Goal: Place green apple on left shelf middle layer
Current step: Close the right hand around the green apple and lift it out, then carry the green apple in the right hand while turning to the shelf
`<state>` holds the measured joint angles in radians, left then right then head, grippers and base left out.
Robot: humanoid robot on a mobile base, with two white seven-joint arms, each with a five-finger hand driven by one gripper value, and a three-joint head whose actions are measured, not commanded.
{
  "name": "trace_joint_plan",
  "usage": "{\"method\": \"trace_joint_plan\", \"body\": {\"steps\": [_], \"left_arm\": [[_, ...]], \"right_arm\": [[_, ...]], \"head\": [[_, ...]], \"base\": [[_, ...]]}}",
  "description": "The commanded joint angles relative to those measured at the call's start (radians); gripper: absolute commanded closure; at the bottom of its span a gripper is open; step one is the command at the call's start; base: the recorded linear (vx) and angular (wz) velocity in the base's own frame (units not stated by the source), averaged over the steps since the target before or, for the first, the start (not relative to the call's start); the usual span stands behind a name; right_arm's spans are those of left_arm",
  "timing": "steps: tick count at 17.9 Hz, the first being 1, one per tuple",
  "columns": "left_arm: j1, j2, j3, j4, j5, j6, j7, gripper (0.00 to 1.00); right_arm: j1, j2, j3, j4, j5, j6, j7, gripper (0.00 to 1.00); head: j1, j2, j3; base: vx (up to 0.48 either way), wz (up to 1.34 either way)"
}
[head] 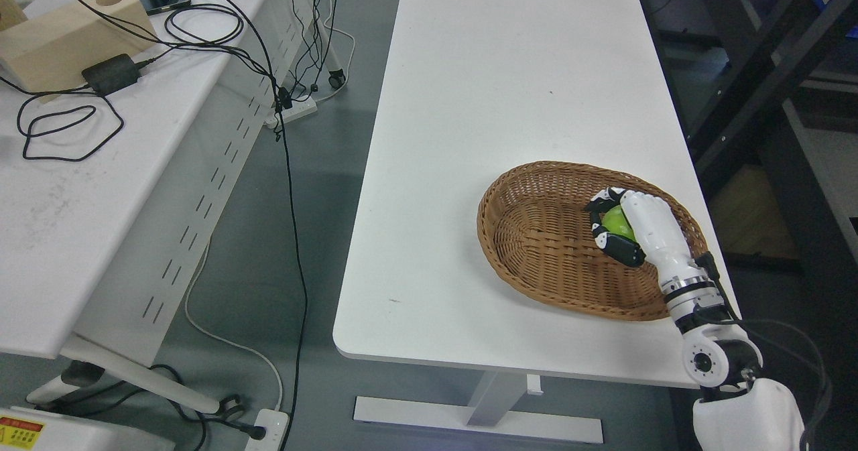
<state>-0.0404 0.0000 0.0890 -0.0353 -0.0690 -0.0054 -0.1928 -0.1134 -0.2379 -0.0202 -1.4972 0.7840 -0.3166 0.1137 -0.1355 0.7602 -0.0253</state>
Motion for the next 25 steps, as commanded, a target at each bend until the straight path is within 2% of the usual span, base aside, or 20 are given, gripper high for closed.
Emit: {"method": "trace_joint_plan", "body": {"steps": [1,4,12,25], "left_arm": [[0.001,0.017,0.000,0.000,0.000,0.004,0.000,0.00],[0.001,0.017,0.000,0.000,0.000,0.004,0.000,0.00],[0.001,0.017,0.000,0.000,0.000,0.004,0.000,0.00],[-0.001,0.017,0.000,0.000,0.000,0.004,0.000,0.00]], "right_arm": [[0.026,-0.006,-0.168,-0.106,-0.201,-0.036,-0.006,0.99],[0.052,-0.008,-0.198,-0.143,-0.242,-0.038,-0.008,1.00],[0.124,-0.006,-0.204,-0.202,-0.244,-0.038,-0.008,1.00],[0.184,-0.008,-0.199,-0.222,-0.249,-0.039,-0.008,1.00]], "head": [[0.0000,0.000,0.000],[0.0000,0.000,0.000],[0.0000,0.000,0.000],[0.0000,0.000,0.000]], "base": [[0.000,0.00],[0.000,0.00],[0.000,0.00],[-0.060,0.01]]}}
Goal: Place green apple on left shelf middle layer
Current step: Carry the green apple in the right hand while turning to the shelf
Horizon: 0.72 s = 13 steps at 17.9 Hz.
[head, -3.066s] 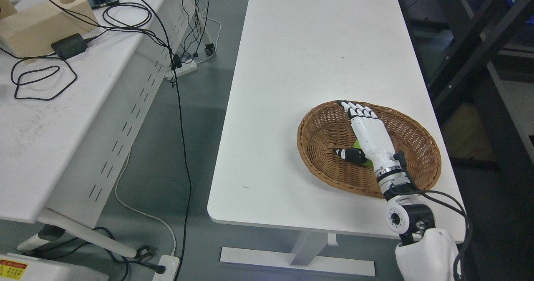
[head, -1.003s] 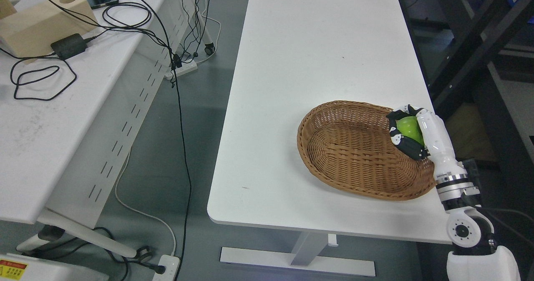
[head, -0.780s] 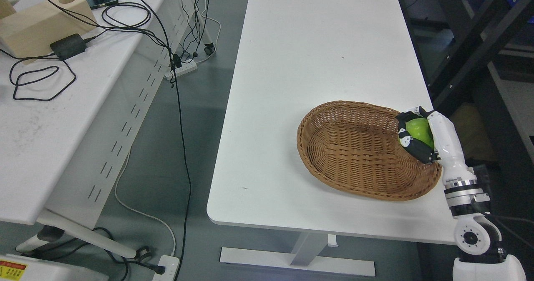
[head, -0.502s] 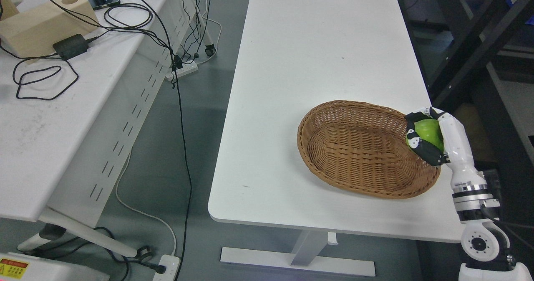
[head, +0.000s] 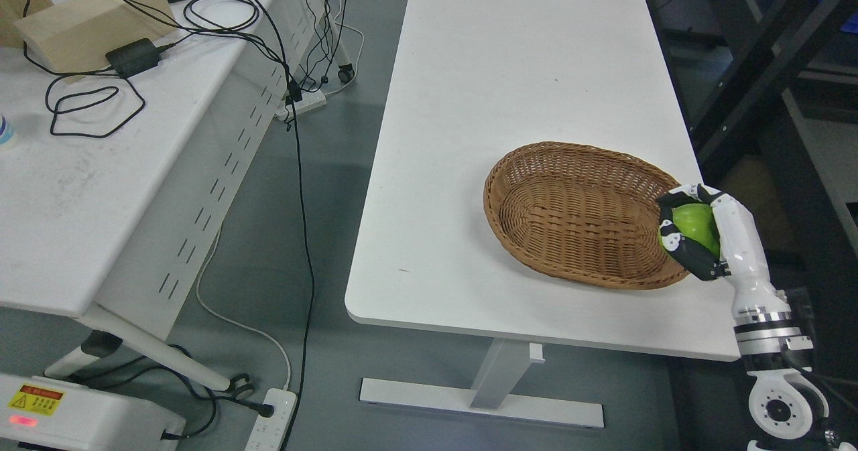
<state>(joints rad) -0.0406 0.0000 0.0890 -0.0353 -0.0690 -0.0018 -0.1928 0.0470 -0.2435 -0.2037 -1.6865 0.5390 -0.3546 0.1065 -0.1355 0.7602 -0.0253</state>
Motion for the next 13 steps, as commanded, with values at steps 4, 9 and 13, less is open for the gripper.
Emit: {"method": "trace_joint_plan", "body": {"steps": [4,9,13], "left_arm": [[-0.001,0.017,0.000,0.000,0.000,0.000,0.000,0.00],[0.001,0.017,0.000,0.000,0.000,0.000,0.000,0.00],[-0.001,0.017,0.000,0.000,0.000,0.000,0.000,0.00]], "right_arm": [[0.028,0.003,-0.014,-0.035,-0.004,-0.007,-0.001,1.00],[0.043,0.007,-0.017,-0.033,-0.004,-0.014,-0.002,1.00],[0.060,0.010,-0.020,-0.035,-0.004,-0.027,-0.002,1.00]], "head": [[0.0000,0.000,0.000],[0.0000,0.000,0.000],[0.0000,0.000,0.000]], "base": [[-0.147,0.04],[-0.149,0.06],[-0.164,0.09]]}}
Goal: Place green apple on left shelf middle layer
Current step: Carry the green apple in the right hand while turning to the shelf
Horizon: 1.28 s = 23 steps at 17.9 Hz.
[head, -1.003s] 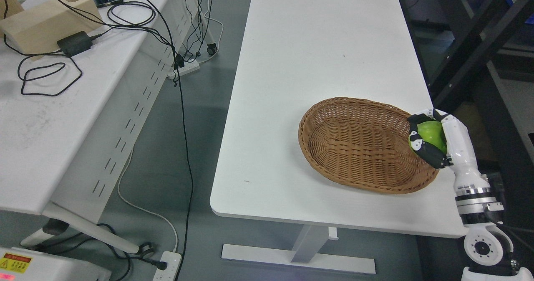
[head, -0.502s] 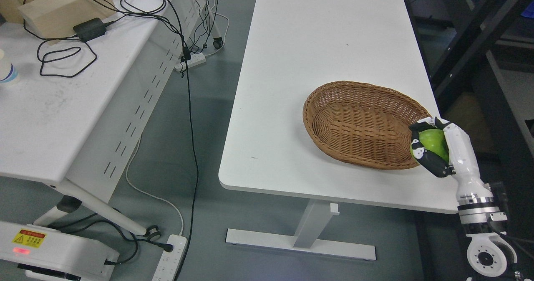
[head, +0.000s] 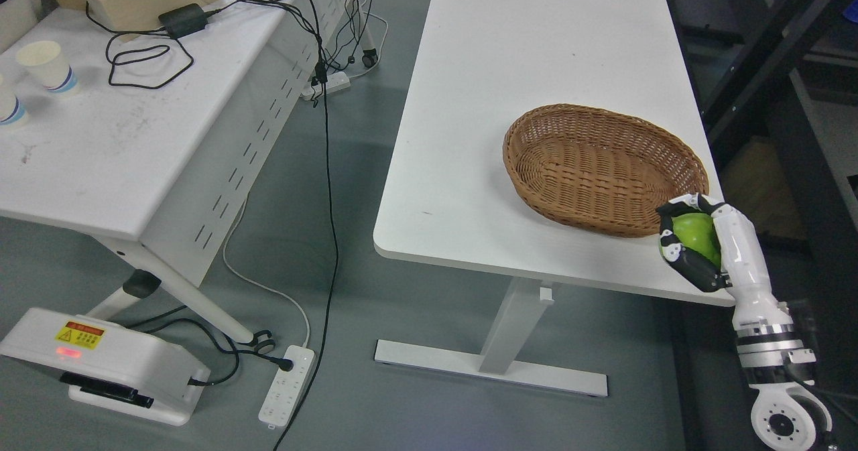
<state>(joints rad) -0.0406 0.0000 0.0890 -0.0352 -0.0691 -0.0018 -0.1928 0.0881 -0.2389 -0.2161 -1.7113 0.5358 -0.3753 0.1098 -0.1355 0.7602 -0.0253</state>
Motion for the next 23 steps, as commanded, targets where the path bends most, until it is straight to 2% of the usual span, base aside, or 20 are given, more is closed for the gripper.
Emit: {"method": "trace_joint_plan", "body": {"steps": [1,23], "left_arm": [[-0.001,0.017,0.000,-0.002,0.000,-0.001,0.000,0.00],[0.001,0.017,0.000,0.000,0.000,0.000,0.000,0.00]], "right_arm": [[0.021,0.006,-0.008,-0.010,0.000,-0.007,-0.005,1.00],[0.038,0.004,0.003,-0.008,0.001,-0.010,-0.004,1.00]], "head": [[0.0000,0.000,0.000],[0.0000,0.000,0.000]], "base": [[-0.143,-0.06],[-0.196,-0.23]]}}
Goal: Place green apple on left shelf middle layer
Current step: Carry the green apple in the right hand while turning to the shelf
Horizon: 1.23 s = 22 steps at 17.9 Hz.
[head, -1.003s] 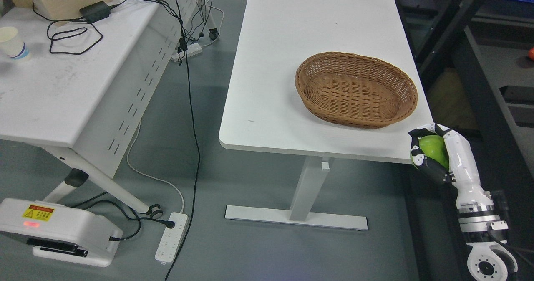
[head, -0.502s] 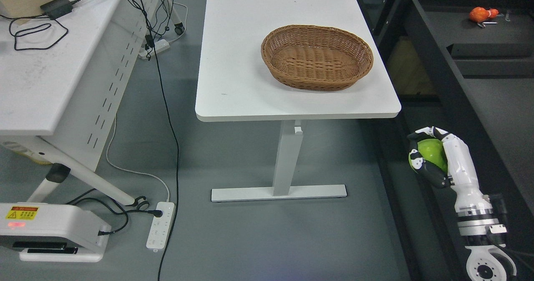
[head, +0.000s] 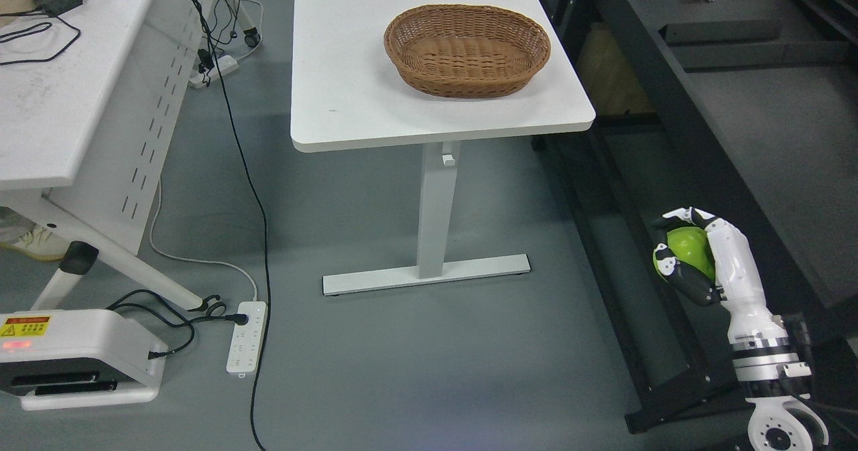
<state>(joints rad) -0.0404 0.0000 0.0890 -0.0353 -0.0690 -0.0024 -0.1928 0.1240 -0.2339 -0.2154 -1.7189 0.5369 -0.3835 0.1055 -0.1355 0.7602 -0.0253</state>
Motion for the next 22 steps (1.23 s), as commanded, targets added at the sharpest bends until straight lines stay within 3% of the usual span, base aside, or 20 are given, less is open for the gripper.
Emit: {"method": "trace_joint_plan", "body": {"steps": [1,14,22], "left_arm": [[-0.001,0.017,0.000,0.000,0.000,0.001,0.000,0.00],[0.000,0.017,0.000,0.000,0.000,0.001,0.000,0.00],[0.000,0.017,0.000,0.000,0.000,0.001,0.000,0.00]], "right_arm": [[0.002,-0.001,0.002,-0.001,0.000,-0.001,0.000,1.00],[-0.017,-0.004,0.001,0.008,0.021,0.015,0.000,1.00],[-0.116,-0.008,0.002,0.047,0.254,0.077,0.000,1.00]], "head": [[0.0000,0.000,0.000],[0.0000,0.000,0.000],[0.0000,0.000,0.000]], "base": [[-0.228,-0.27],[-0.186,-0.47],[-0.072,-0.52]]}}
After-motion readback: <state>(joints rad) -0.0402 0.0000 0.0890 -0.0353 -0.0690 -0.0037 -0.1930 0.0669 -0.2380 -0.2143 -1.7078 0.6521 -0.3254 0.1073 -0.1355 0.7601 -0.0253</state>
